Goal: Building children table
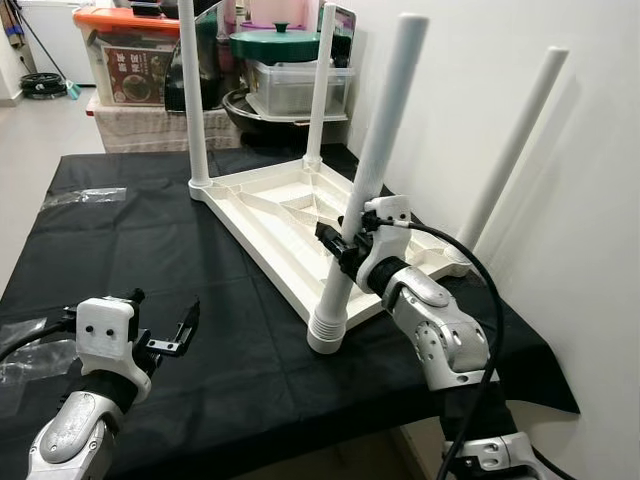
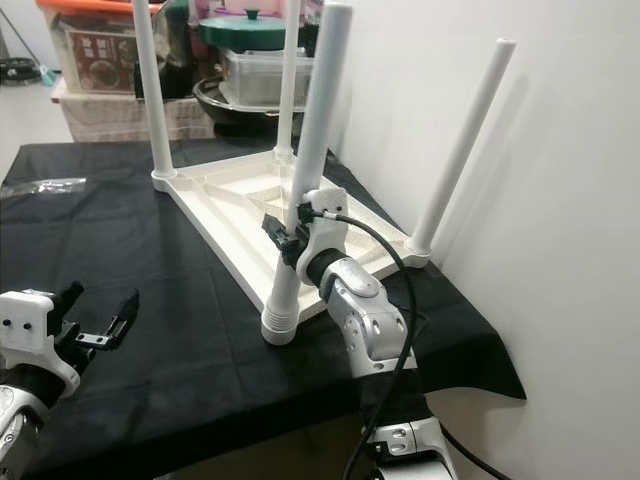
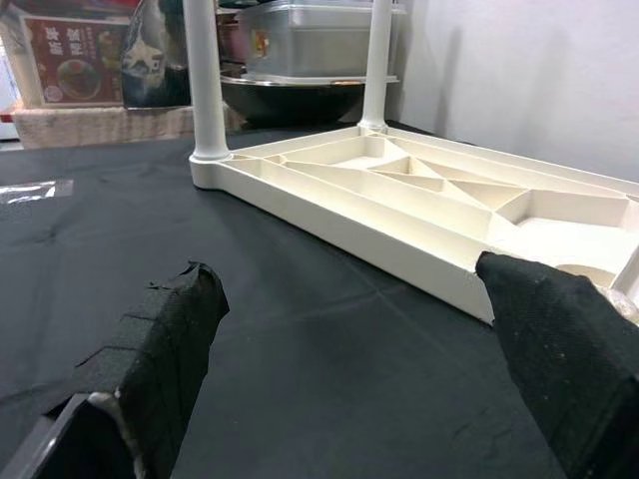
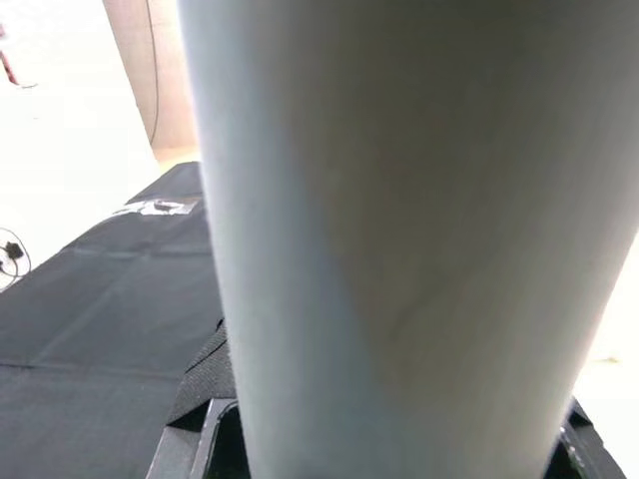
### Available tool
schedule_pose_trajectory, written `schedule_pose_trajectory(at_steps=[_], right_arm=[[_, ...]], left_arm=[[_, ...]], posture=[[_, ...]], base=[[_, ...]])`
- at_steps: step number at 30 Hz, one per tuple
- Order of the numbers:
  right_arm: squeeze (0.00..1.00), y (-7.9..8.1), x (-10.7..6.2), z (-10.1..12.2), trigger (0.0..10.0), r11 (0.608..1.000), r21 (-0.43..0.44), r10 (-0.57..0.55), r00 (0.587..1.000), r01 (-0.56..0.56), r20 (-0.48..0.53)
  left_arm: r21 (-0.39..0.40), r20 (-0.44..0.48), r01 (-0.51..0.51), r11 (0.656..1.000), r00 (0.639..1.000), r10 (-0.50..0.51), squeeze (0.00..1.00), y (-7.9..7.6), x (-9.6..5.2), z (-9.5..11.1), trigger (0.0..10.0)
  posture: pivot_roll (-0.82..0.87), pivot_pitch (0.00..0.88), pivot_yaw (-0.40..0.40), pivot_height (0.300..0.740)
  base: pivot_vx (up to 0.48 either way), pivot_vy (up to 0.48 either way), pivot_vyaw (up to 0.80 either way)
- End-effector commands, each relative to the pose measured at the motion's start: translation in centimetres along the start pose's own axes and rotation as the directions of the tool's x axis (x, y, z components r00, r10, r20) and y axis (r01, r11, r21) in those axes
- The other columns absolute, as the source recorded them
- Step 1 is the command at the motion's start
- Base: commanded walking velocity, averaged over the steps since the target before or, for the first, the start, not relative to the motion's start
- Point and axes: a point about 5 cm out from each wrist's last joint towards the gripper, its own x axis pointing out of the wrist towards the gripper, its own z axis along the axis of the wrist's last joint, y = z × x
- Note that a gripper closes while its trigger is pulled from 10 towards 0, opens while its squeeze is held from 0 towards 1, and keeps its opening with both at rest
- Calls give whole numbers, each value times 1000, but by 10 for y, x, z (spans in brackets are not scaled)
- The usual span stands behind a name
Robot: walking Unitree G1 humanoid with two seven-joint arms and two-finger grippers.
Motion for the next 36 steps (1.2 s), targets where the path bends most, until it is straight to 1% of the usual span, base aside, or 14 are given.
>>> schedule_pose_trajectory(at_steps=[1, 3, 5, 7, 11, 14, 19, 22, 24, 25, 27, 30, 33, 36], right_arm=[[0, -1, -7, -54, 10000, 997, 75, 2, 974, 16, -228], [0, 2, -8, -53, 10000, 998, 67, 9, 975, 6, -223], [0, 8, -8, -52, 10000, 999, 20, 34, 977, -31, -210], [0, 10, -8, -51, 10000, 999, 6, 48, 977, -48, -206], [0, 16, -7, -48, 10000, 993, -67, 86, 978, -100, -189], [0, 15, -8, -48, 10000, 991, -82, 86, 979, -103, -184], [0, 11, -8, -49, 10000, 995, -71, 57, 981, -71, -187], [0, 5, -8, -50, 10000, 999, -51, -23, 983, 14, -181], [0, -2, -9, -50, 10000, 992, -69, -116, 980, 106, -159], [0, -2, -9, -50, 10000, 992, -69, -116, 980, 106, -159], [0, -5, -13, -51, 10000, 973, -99, -222, 965, 209, -138], [0, -4, -15, -53, 10000, 967, -102, -244, 960, 232, -135], [0, -4, -20, -57, 10000, 953, -121, -293, 947, 278, -134], [0, -3, -21, -57, 10000, 946, -141, -310, 942, 292, -129]], left_arm=[[-6, -20, 7, 1000, 1000, -7, 0, 0, 1, -3, 10000], [-6, -20, 8, 1000, 1000, -8, 0, 0, 1, -3, 10000], [-4, -19, 6, 1000, 1000, -7, 0, 1, 1, -3, 10000], [-2, -19, 5, 1000, 1000, -5, 0, 1, 1, -3, 10000], [1, -16, 0, 1000, 1000, 0, 0, 2, 1, -2, 10000], [0, -16, -2, 1000, 1000, 2, 0, 3, 1, -2, 10000], [0, -17, -3, 1000, 1000, 3, 0, 3, 1, -2, 10000], [-1, -17, -3, 1000, 1000, 3, 0, 3, 0, -2, 10000], [0, -17, -5, 1000, 1000, 5, 0, 3, 0, -2, 10000], [0, -17, -5, 1000, 1000, 5, 0, 3, 0, -2, 10000], [2, -17, -5, 1000, 1000, 5, 0, 4, 0, -2, 10000], [4, -17, -5, 1000, 1000, 5, 0, 4, 0, -2, 10000], [8, -12, -3, 1000, 1000, 4, 0, 5, 2, -1, 10000], [9, -10, -5, 1000, 1000, 5, 0, 5, 2, 0, 10000]], posture=[[-4, 0, -96, 740], [-2, 0, -96, 740], [0, 0, -95, 740], [-1, 0, -95, 740], [2, 0, -95, 740], [2, 0, -96, 740], [1, 0, -96, 740], [2, 0, -96, 740], [3, 0, -94, 740], [3, 0, -94, 740], [2, 0, -94, 740], [2, 0, -94, 740], [2, 0, -95, 740], [4, 0, -97, 740]], base=[[0, 0, 0], [0, 0, 0], [0, 0, 0], [0, 0, 0], [0, 0, 0], [0, 0, 0], [0, 0, 0], [0, 0, 0], [0, 0, 0], [0, 0, 0], [0, 0, 0], [0, 0, 0], [0, 0, 0], [0, 0, 0]])
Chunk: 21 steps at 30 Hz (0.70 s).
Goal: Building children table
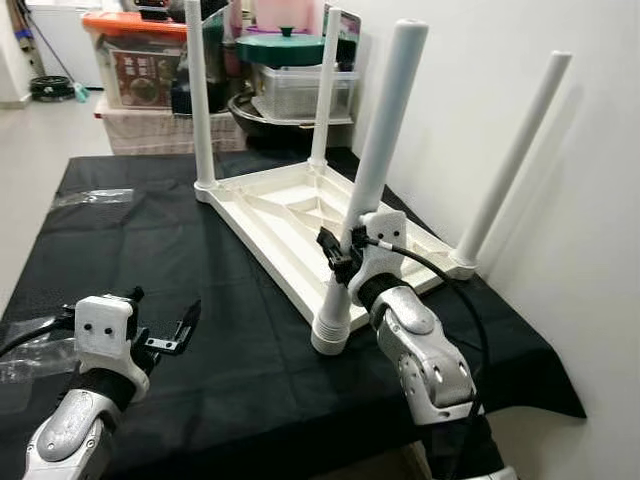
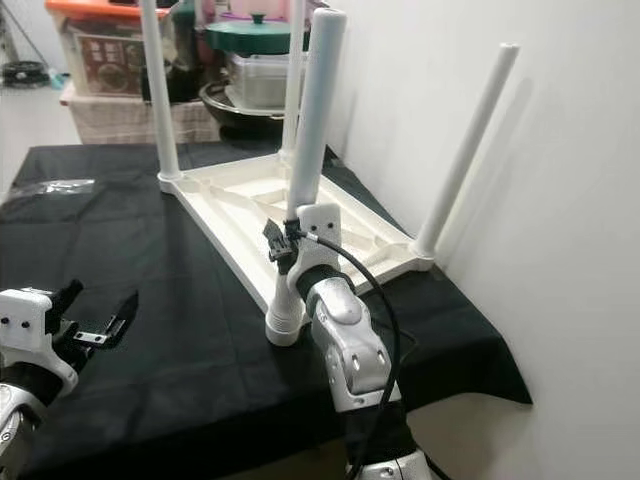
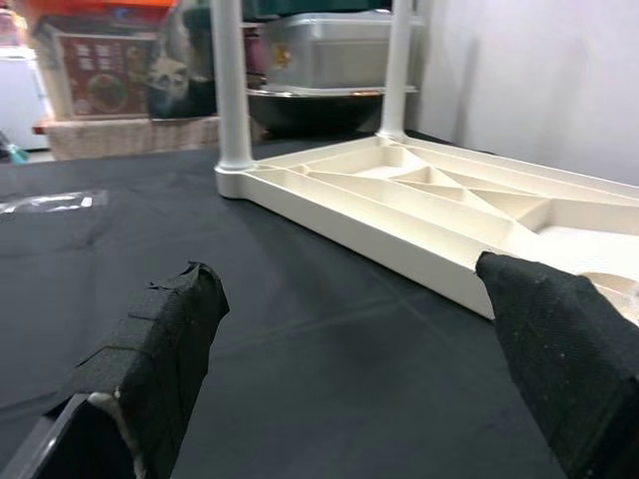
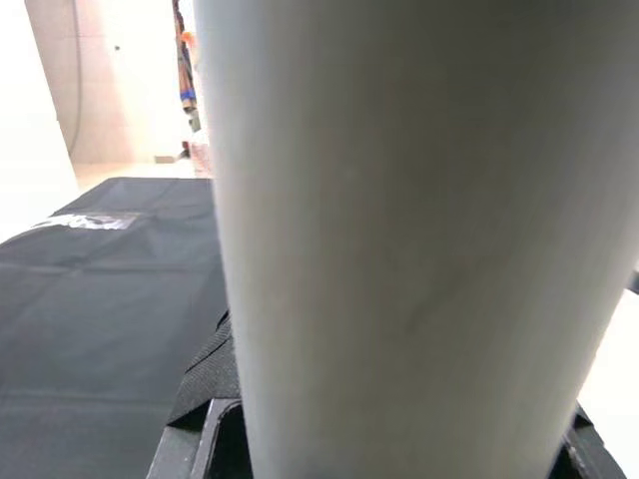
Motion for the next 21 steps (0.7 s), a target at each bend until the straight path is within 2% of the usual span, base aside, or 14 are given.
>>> schedule_pose_trajectory(at_steps=[1, 21], right_arm=[[0, -10, -10, -48, 10000, 998, -18, -68, 973, 66, -222], [0, -7, -7, -49, 10000, 998, -16, -65, 963, 63, -261]], left_arm=[[-3, -20, 5, 1000, 1000, -5, 0, 1, 1, -3, 10000], [-1, -23, 15, 1000, 1000, -15, 0, 1, 2, -4, 10000]], posture=[[4, 0, -97, 740], [3, 0, -92, 740]], base=[[0, 0, 0], [0, 0, 0]])
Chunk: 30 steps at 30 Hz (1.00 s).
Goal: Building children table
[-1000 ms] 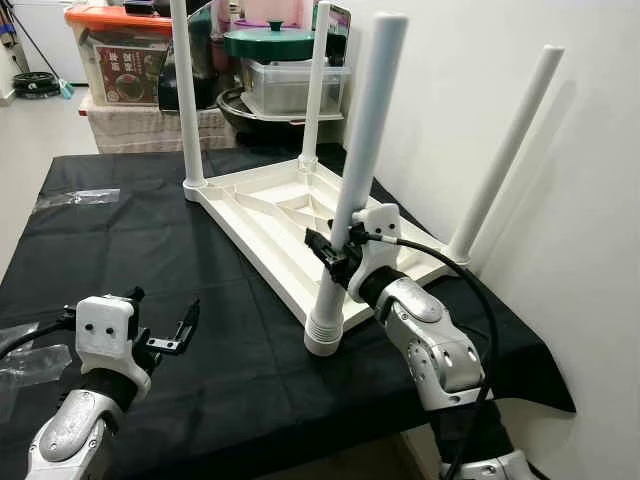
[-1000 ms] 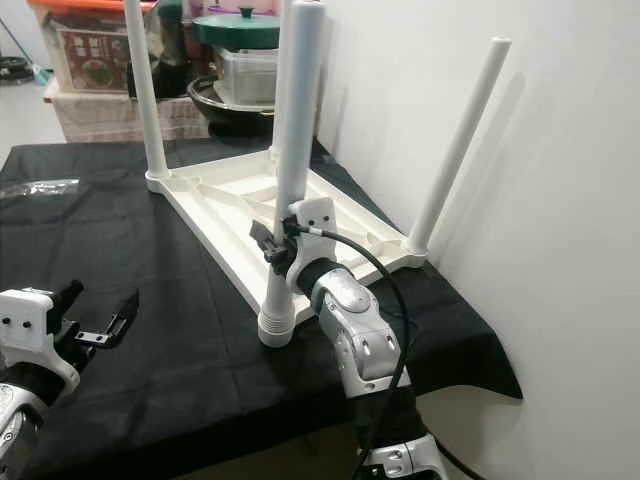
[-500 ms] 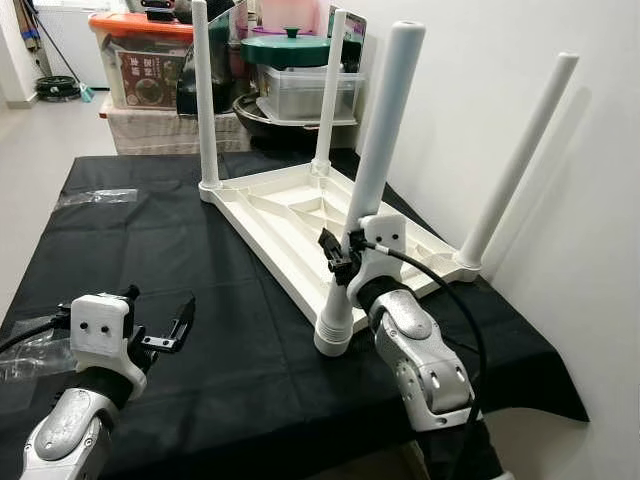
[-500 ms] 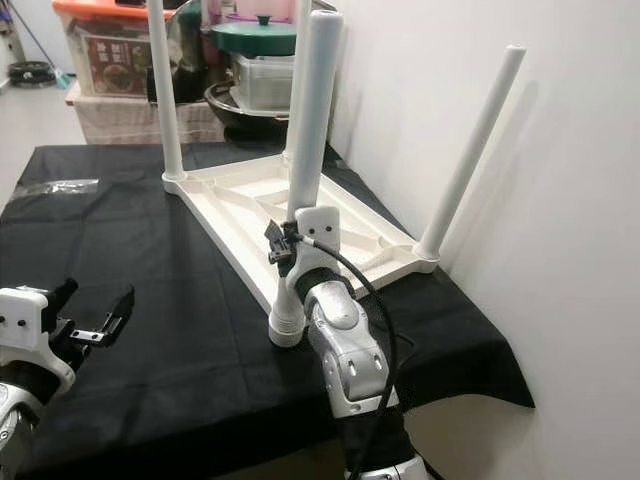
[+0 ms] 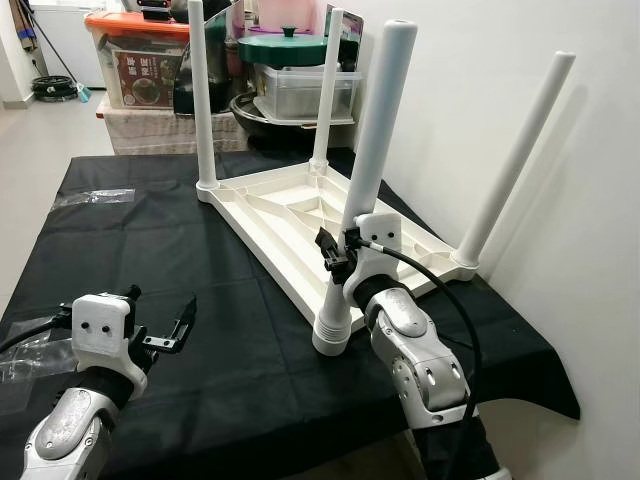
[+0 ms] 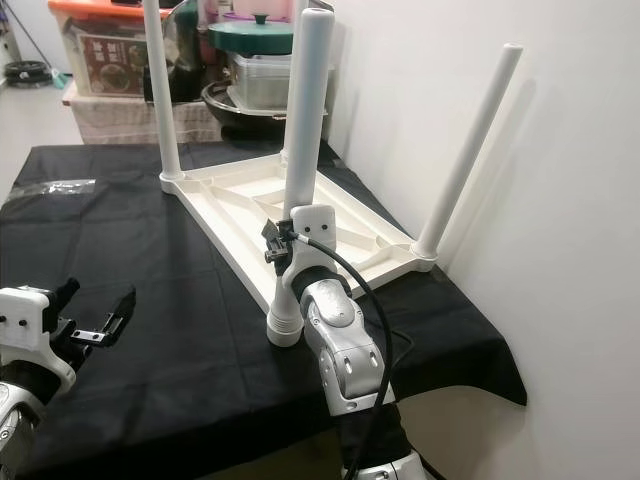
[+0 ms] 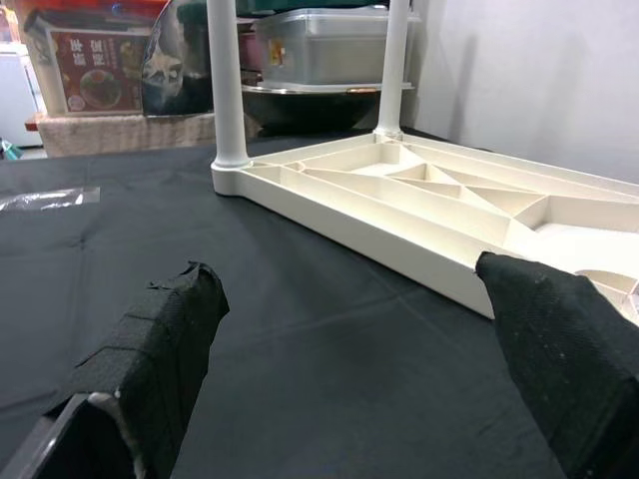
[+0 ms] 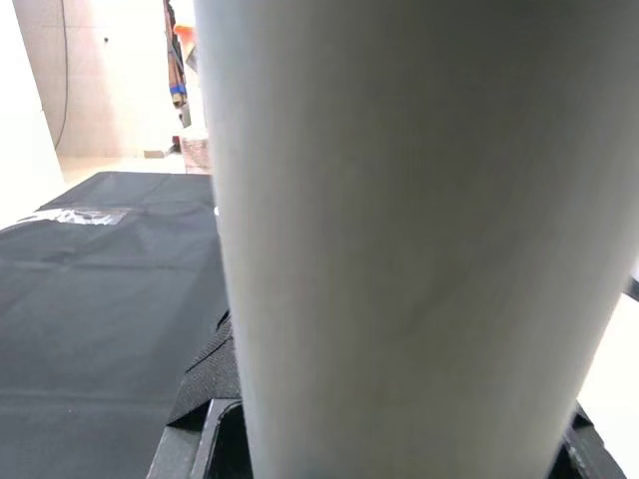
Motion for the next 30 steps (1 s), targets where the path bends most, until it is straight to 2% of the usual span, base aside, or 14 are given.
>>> schedule_pose_trajectory(at_steps=[1, 25, 30], right_arm=[[0, -12, -8, -50, 10000, 999, -5, -53, 965, 53, -257], [0, -17, -3, -33, 10000, 998, -16, -56, 970, 53, -235], [0, -15, -2, -24, 10000, 999, -3, -47, 977, 47, -210]], left_arm=[[2, -13, 9, 1000, 1000, -9, 0, 0, 1, -2, 10000], [-4, -10, 8, 1000, 1000, -8, 0, -2, 2, -3, 10000], [-2, -11, 9, 1000, 1000, -9, 0, -1, 2, -3, 10000]], posture=[[3, 0, -92, 740], [-5, 0, -103, 740], [-9, 0, -103, 740]], base=[[0, 0, 0], [0, 0, 0], [0, 0, 0]])
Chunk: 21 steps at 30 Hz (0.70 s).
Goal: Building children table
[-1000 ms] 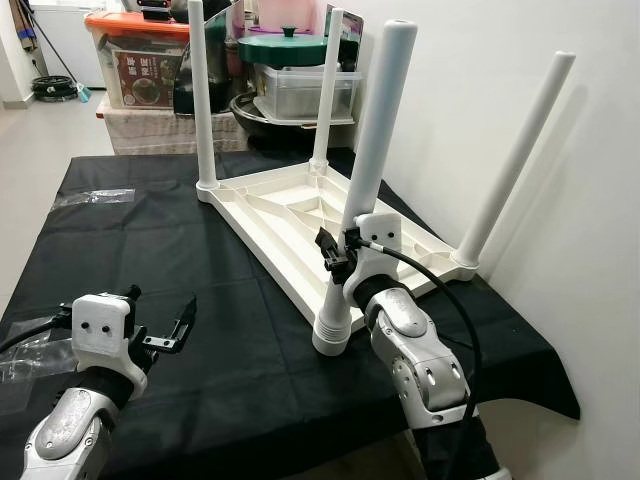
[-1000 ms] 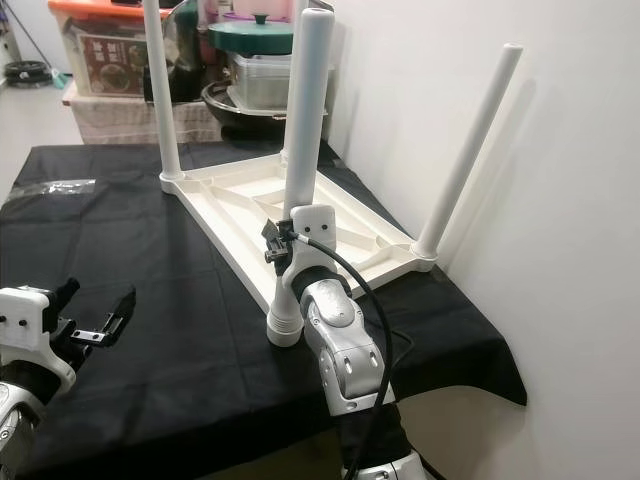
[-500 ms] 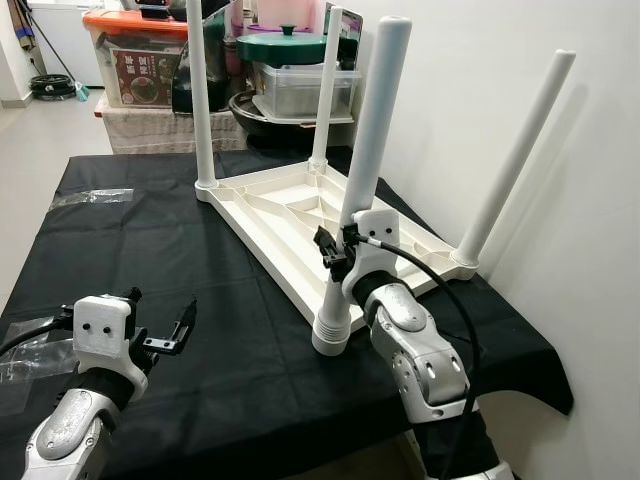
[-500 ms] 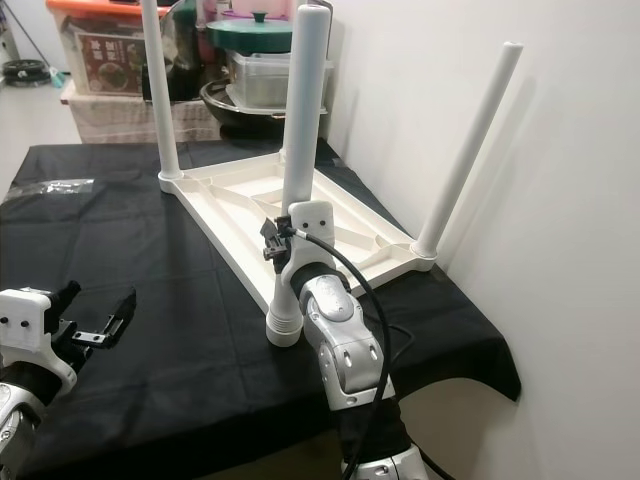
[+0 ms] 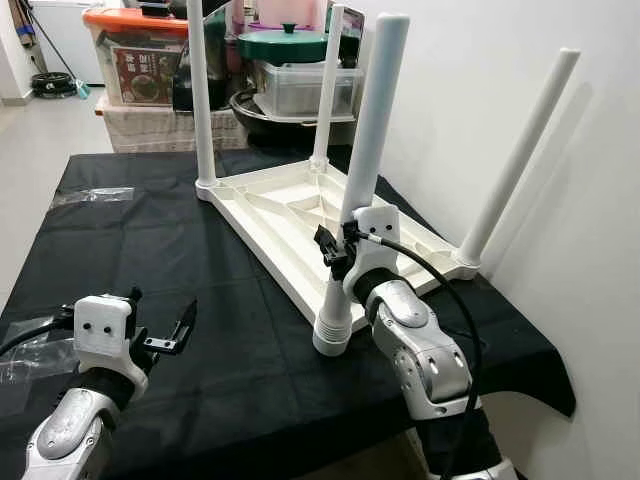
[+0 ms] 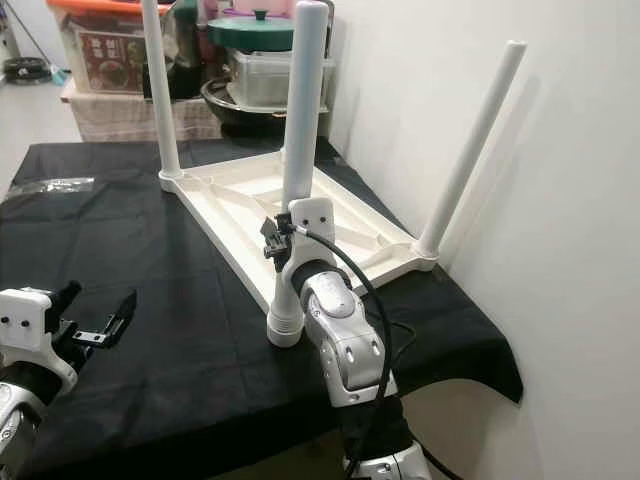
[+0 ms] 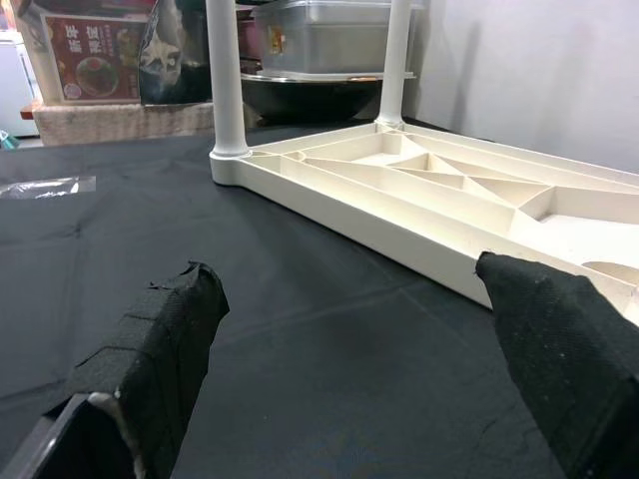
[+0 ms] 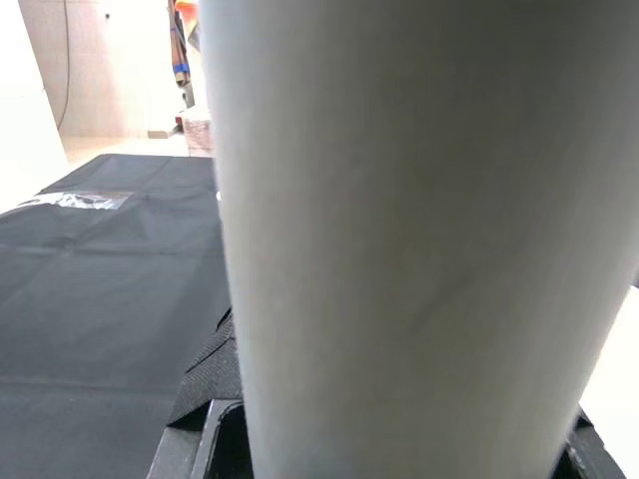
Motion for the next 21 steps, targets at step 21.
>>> schedule_pose_trajectory(at_steps=[21], right_arm=[[0, -14, -8, -33, 10000, 997, 21, -63, 982, 68, -175]], left_arm=[[3, -3, 16, 1000, 1000, -16, 0, -1, 3, -1, 10000]], posture=[[-12, 0, -93, 740]], base=[[0, 0, 0]])
